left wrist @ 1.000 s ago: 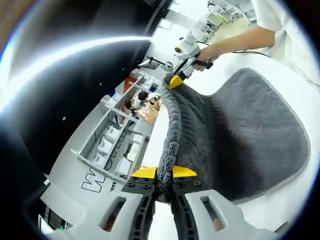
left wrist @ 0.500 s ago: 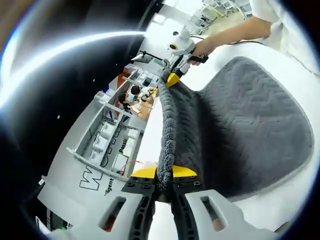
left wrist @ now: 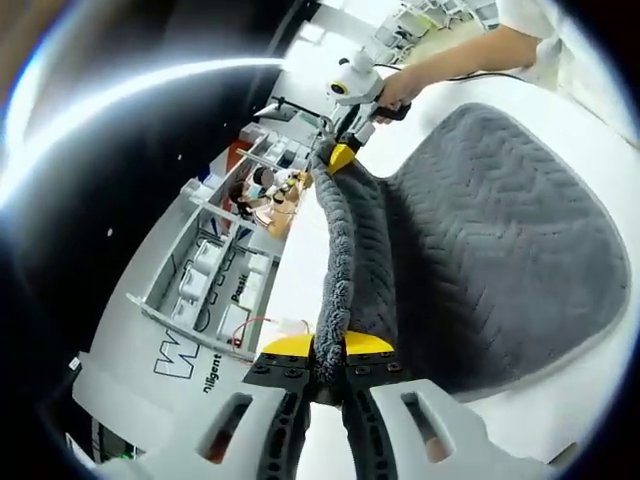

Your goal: Open the folded towel by lifting each exposed corner and separating the folded layers until the towel lies flat within the target outline without major curled edges

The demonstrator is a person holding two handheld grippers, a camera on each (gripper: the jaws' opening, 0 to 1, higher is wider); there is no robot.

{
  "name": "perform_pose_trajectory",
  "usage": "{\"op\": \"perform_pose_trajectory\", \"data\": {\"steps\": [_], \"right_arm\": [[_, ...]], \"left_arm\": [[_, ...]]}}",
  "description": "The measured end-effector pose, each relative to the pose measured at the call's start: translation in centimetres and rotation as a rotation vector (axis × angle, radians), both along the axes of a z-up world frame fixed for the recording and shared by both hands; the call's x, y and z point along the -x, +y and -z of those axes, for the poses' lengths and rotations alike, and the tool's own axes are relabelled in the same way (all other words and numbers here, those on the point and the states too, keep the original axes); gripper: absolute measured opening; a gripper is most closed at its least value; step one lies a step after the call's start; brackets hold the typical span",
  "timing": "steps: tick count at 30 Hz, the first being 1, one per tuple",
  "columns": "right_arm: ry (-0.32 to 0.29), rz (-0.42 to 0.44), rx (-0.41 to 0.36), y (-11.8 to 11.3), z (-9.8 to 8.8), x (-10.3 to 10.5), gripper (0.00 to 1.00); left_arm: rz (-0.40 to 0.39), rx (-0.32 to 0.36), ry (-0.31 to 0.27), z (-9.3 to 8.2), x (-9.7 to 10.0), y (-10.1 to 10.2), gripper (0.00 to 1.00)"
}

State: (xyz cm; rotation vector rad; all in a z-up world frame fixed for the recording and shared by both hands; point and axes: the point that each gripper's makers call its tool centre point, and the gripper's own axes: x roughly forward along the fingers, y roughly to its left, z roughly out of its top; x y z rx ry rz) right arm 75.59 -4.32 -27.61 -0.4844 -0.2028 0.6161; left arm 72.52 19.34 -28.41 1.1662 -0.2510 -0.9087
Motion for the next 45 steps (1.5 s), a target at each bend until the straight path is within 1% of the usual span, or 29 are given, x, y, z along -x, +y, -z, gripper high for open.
{"op": "perform_pose_trajectory", "data": {"steps": [7,8,11,12,14,15,16,18,19,20,22,23,24,25,27,28,29,30,31,32,33,34,35,38,39,40,41,43,45], "right_arm": [[0.004,0.021,0.057,0.0,0.8,-0.2,0.02],[0.002,0.026,0.076,0.0,1.1,-0.3,0.02],[0.005,0.038,0.114,0.0,1.6,-0.4,0.02],[0.006,0.040,0.119,0.0,1.7,-0.4,0.02],[0.011,0.050,0.157,0.1,2.3,-0.4,0.02],[0.014,0.052,0.168,0.1,2.5,-0.5,0.02],[0.020,0.060,0.211,0.2,3.1,-0.5,0.02],[0.015,0.066,0.272,0.2,3.6,-0.8,0.01],[0.015,0.069,0.278,0.3,3.7,-0.9,0.01],[0.016,0.073,0.289,0.3,3.9,-0.8,0.01],[0.022,0.073,0.301,0.4,4.2,-0.8,0.01],[0.029,0.087,0.343,0.3,4.9,-0.8,0.01],[0.029,0.108,0.387,0.0,5.3,-0.9,0.01],[0.021,0.115,0.453,0.1,6.0,-0.8,0.01],[-0.010,0.108,0.612,0.3,7.5,-0.8,0.00],[-0.003,0.105,0.695,0.3,8.7,-0.9,0.00],[0.001,0.104,0.713,0.3,9.1,-0.8,0.00],[-0.001,0.107,0.704,0.7,9.3,-0.8,0.00],[0.002,0.116,0.686,0.8,9.0,-0.7,0.00],[0.029,0.131,0.646,0.7,8.8,-0.7,0.00],[0.050,0.135,0.612,0.7,9.0,-0.6,0.00],[0.051,0.128,0.623,0.7,9.1,-0.5,0.00],[0.053,0.128,0.622,0.7,9.1,-0.5,0.00],[0.095,0.121,0.582,0.9,9.6,-0.2,0.00],[0.082,0.112,0.598,0.9,9.7,-0.2,0.00],[0.086,0.107,0.593,1.0,9.8,-0.2,0.00],[0.102,0.108,0.560,1.0,9.9,-0.1,0.00],[0.124,0.114,0.523,0.9,9.8,-0.1,0.00],[0.110,0.118,0.547,1.0,9.9,0.0,0.00]], "left_arm": [[0.000,0.003,-0.004,0.3,-0.3,-0.4,0.08],[-0.002,0.002,-0.006,0.4,-0.3,-0.5,0.08],[0.002,0.004,-0.011,0.7,-0.5,-0.7,0.08],[0.004,0.005,-0.013,1.0,-0.7,-0.8,0.08],[0.004,-0.002,-0.009,1.6,-1.0,-0.7,0.08],[-0.003,-0.011,-0.010,2.1,-0.9,-0.7,0.08],[-0.003,-0.027,-0.006,2.9,-0.9,-0.7,0.08],[-0.006,-0.045,0.009,3.8,-1.2,-0.8,0.08],[-0.010,-0.057,0.015,4.0,-1.3,-0.7,0.08],[-0.014,-0.085,0.013,4.5,-1.3,-0.8,0.08],[-0.011,-0.117,-0.001,5.0,-1.1,-0.9,0.08],[-0.007,-0.133,-0.003,5.5,-1.1,-1.0,0.08],[-0.025,-0.152,-0.007,5.8,-1.2,-0.8,0.08],[-0.044,-0.183,-0.022,6.1,-1.4,-0.6,0.08],[-0.028,-0.232,-0.072,6.6,-1.4,-0.8,0.07],[-0.019,-0.237,-0.078,7.1,-1.2,-1.0,0.07],[-0.021,-0.230,-0.072,7.2,-1.2,-1.1,0.07],[-0.014,-0.226,-0.063,7.4,-1.1,-1.3,0.07],[-0.022,-0.212,-0.048,7.5,-1.2,-1.3,0.07],[-0.089,-0.143,0.028,7.8,-1.6,-1.0,0.07],[-0.125,-0.089,0.091,8.1,-1.8,-0.9,0.07],[-0.124,-0.058,0.138,8.6,-2.4,-1.3,0.07],[-0.116,-0.059,0.136,8.8,-2.5,-1.4,0.07],[-0.116,-0.054,0.130,9.1,-2.7,-1.2,0.06],[-0.114,-0.049,0.133,9.0,-2.7,-1.2,0.06],[-0.132,0.012,0.193,9.2,-2.7,-1.2,0.05],[-0.138,0.040,0.217,9.2,-2.8,-1.2,0.05],[-0.129,0.069,0.239,9.1,-2.9,-1.1,0.05],[-0.125,0.076,0.245,9.1,-2.9,-0.9,0.05]]}}
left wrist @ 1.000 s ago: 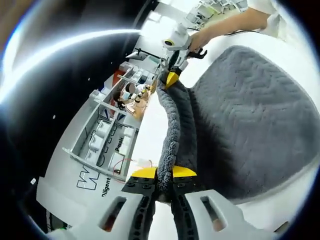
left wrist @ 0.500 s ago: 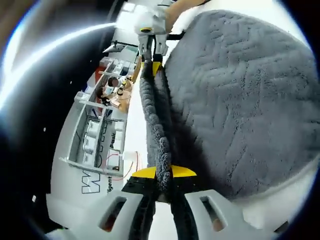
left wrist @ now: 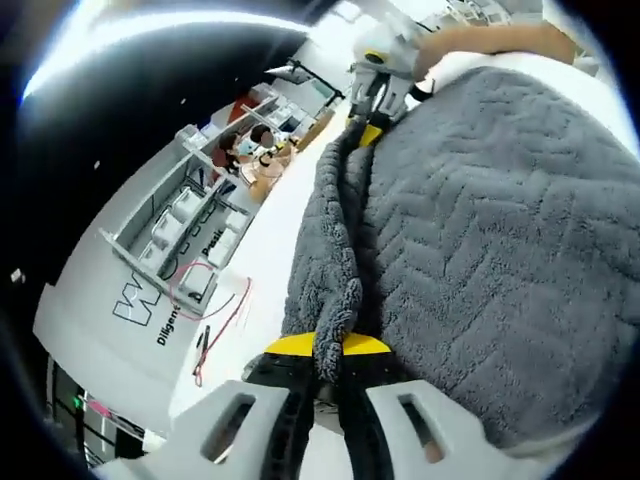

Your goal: Open the folded towel by lifting each exposed corner and separating the folded layers until the towel lies flat within the target outline without major curled edges

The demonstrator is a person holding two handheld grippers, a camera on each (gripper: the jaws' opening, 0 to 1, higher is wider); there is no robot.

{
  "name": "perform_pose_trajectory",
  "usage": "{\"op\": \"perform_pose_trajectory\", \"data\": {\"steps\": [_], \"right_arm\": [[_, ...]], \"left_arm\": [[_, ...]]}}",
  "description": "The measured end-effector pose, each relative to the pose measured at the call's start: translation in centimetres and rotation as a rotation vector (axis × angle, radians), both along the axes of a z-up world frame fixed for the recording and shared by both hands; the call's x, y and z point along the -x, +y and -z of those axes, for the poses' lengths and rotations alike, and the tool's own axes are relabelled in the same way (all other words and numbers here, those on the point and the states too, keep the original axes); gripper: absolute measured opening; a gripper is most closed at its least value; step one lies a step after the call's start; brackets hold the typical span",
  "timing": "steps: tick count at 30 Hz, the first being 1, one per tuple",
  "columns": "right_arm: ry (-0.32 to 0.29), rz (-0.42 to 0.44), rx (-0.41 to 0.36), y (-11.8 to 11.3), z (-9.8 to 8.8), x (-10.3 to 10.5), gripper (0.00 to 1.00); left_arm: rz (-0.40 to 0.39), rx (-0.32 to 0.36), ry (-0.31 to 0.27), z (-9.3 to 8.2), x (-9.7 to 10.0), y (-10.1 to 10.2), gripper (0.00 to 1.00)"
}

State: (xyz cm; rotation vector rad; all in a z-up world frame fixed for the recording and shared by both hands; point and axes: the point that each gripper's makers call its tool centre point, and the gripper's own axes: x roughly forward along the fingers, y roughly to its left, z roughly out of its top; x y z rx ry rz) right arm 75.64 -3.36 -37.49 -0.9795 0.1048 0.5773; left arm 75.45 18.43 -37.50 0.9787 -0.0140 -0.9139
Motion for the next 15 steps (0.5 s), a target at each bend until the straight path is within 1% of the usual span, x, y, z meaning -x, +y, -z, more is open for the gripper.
{"op": "perform_pose_trajectory", "data": {"steps": [1,2,3,4,7,9,10,11,12,13,14,15], "right_arm": [[-0.015,-0.006,0.042,0.0,0.0,0.0,0.00],[-0.023,-0.005,0.063,0.1,0.0,0.0,0.00],[-0.021,0.006,0.063,0.1,0.1,0.0,0.00],[-0.016,0.016,0.061,0.1,0.0,-0.1,0.00],[-0.026,0.027,0.064,0.0,-0.2,-0.1,0.00],[-0.051,0.004,0.099,0.0,-0.3,-0.1,0.00],[-0.072,-0.018,0.124,0.0,-0.4,-0.1,0.00],[-0.082,-0.019,0.129,-0.1,-0.5,-0.1,0.00],[-0.086,-0.021,0.130,-0.2,-0.6,-0.1,0.00],[-0.096,-0.038,0.144,-0.1,-0.7,-0.1,0.00],[-0.127,-0.078,0.212,0.0,-0.8,0.0,0.00],[-0.156,-0.072,0.237,-0.2,-1.0,-0.1,0.00]], "left_arm": [[0.000,-0.001,-0.001,0.0,0.1,0.0,0.05],[0.002,-0.009,-0.007,0.1,0.1,-0.1,0.05],[0.003,-0.034,-0.025,0.1,0.2,-0.1,0.05],[0.002,-0.045,-0.030,0.1,0.2,-0.1,0.05],[-0.012,-0.045,-0.016,0.0,-0.6,0.1,0.05],[-0.018,-0.050,-0.016,0.0,-0.7,0.2,0.05],[-0.016,-0.066,-0.030,-0.1,-0.9,0.2,0.06],[0.001,-0.098,-0.058,-0.3,-1.1,0.2,0.06],[0.010,-0.115,-0.100,-0.7,-1.5,0.1,0.06],[0.011,-0.124,-0.097,-0.6,-1.8,0.2,0.06],[0.010,-0.126,-0.092,-0.6,-1.9,0.1,0.06],[0.009,-0.128,-0.086,-0.6,-1.9,0.1,0.06]]}}
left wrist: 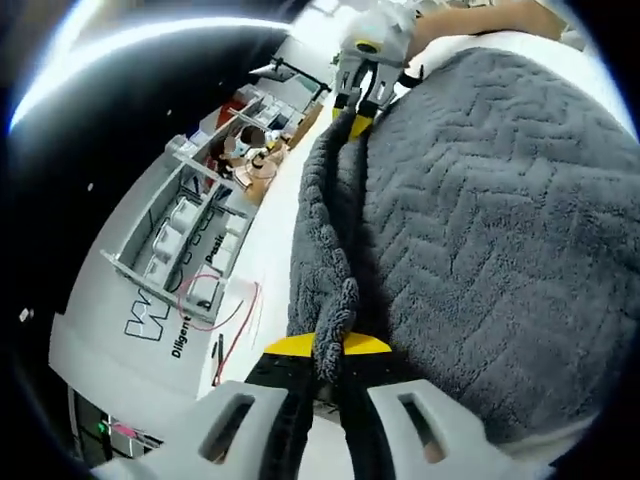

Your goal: Open the folded towel by lifting each exposed corner and separating the folded layers until the towel lies flat within the target outline without major curled edges

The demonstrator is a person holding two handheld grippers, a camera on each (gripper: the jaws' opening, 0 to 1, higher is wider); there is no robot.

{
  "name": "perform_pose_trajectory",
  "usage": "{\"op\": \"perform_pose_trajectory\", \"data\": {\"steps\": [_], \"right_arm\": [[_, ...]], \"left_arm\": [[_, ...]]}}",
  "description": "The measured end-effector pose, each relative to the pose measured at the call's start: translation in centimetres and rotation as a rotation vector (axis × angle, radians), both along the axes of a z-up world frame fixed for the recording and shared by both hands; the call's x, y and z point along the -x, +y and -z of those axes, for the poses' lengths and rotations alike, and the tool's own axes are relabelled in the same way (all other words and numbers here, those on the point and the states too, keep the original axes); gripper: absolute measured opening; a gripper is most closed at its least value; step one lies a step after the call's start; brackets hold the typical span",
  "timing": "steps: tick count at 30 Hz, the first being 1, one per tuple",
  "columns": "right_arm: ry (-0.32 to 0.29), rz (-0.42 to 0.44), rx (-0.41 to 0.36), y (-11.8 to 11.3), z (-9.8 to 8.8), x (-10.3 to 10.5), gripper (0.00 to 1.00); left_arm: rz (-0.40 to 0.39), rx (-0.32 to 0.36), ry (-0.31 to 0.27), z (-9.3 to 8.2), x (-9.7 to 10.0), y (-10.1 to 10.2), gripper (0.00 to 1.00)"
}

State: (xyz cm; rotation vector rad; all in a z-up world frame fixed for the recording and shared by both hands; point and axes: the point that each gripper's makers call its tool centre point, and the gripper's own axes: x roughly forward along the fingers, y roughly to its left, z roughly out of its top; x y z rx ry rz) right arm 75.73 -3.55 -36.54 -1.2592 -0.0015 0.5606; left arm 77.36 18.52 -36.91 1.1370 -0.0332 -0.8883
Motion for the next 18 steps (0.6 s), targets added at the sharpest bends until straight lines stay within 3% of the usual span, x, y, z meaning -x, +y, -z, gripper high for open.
{"op": "perform_pose_trajectory", "data": {"steps": [4,10,13,18], "right_arm": [[0.006,0.017,-0.041,0.0,-0.2,-0.2,0.00],[-0.040,0.012,-0.061,0.3,-1.8,-0.9,0.00],[-0.041,-0.037,-0.069,0.7,-1.8,-0.8,0.00],[-0.035,-0.039,-0.122,0.3,-2.6,-1.5,0.00]], "left_arm": [[0.005,-0.028,0.008,-0.2,-0.4,0.0,0.06],[0.030,-0.039,-0.015,-2.4,-1.4,-0.9,0.06],[0.008,-0.006,0.042,-2.8,-2.8,-0.7,0.06],[0.004,0.040,0.005,-3.4,-3.3,-1.4,0.06]]}}
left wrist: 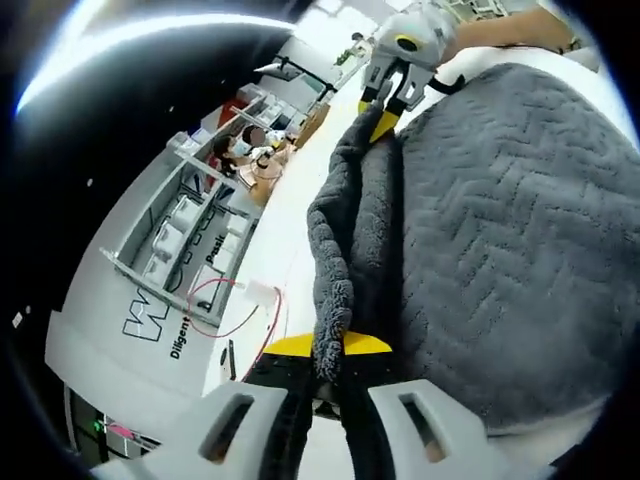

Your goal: Open the folded towel by lifting each exposed corner and separating the folded layers until the towel lies flat within the target outline without major curled edges

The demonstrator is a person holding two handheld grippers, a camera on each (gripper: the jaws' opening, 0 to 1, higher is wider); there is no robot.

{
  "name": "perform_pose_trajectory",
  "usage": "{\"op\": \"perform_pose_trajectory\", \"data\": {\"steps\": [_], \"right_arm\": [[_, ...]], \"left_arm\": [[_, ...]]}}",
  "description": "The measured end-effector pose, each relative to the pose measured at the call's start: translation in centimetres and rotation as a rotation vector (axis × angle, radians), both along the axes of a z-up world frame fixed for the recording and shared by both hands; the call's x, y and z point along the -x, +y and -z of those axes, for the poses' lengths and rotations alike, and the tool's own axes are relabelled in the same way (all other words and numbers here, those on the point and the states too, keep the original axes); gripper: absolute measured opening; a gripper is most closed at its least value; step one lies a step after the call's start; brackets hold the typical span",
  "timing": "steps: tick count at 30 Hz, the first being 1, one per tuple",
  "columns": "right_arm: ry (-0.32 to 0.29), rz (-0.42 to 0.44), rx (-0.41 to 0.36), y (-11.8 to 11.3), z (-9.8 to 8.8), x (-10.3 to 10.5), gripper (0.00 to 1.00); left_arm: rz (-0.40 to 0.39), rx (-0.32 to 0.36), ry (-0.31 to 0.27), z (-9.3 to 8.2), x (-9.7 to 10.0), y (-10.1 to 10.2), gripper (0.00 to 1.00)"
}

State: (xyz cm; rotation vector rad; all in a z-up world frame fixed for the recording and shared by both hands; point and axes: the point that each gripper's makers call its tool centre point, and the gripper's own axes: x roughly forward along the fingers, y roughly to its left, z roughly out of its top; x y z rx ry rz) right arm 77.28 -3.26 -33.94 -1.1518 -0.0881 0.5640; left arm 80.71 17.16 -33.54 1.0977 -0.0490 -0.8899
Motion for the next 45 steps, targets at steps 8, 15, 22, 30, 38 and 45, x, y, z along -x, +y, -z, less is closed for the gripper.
{"op": "perform_pose_trajectory", "data": {"steps": [8,15,22,30,38,45], "right_arm": [[-0.070,-0.003,-0.034,0.7,-1.1,-0.2,0.00],[-0.101,0.077,-0.101,-1.1,-0.5,-1.3,0.00],[-0.144,0.067,-0.042,-0.7,-0.5,-1.0,0.00],[-0.155,0.135,-0.106,-1.8,-1.0,-1.8,0.14],[-0.134,0.111,-0.165,-2.1,-0.9,-1.9,0.28],[-0.136,0.140,-0.220,-2.7,-1.8,-1.9,0.33]], "left_arm": [[-0.014,0.061,-0.042,0.4,-0.4,0.5,0.07],[-0.067,-0.020,-0.187,0.9,-1.4,1.3,0.07],[-0.085,0.007,-0.193,0.7,-0.3,1.0,0.08],[-0.138,0.017,-0.252,-0.3,-0.2,1.1,0.22],[-0.112,0.039,-0.265,-0.7,0.2,0.7,0.32],[-0.112,0.038,-0.279,-0.9,-0.8,1.3,0.34]]}}
